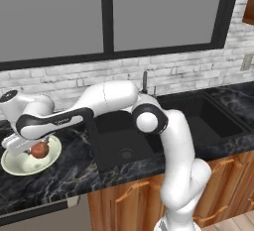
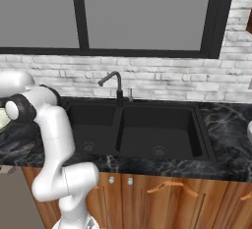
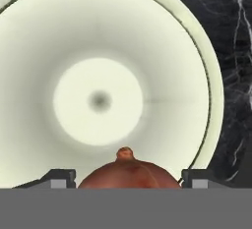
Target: Pick the limes from the cabinet and place them in one bowl. Pick the onion from the sink and place it in the other bowl.
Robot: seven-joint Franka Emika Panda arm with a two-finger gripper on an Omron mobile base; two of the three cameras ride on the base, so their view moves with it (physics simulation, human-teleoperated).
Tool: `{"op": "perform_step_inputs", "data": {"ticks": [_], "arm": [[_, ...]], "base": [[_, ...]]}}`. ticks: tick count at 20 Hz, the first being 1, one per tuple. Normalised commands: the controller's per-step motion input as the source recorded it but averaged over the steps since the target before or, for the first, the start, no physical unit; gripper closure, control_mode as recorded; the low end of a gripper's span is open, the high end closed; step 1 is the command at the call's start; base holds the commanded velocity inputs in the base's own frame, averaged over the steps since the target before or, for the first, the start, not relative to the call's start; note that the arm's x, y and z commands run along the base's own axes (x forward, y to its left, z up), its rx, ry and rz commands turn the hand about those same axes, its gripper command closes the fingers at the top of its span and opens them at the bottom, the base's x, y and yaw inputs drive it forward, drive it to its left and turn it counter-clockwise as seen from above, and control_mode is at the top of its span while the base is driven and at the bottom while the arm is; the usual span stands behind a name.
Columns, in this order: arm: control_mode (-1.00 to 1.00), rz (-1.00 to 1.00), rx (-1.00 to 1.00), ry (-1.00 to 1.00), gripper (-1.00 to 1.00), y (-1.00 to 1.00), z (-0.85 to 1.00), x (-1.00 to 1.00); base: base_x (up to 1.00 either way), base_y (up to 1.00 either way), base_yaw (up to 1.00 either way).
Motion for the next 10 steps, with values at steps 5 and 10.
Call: {"op": "perform_step_inputs", "data": {"ticks": [5,10], "arm": [[-1.00,-0.11,0.00,-0.03,1.00,-0.02,-0.41,0.23],[-1.00,-0.03,0.00,-0.03,-1.00,0.07,-0.21,0.32]], "base": [[0.00,0.00,0.00],[0.00,0.00,0.00]]}}
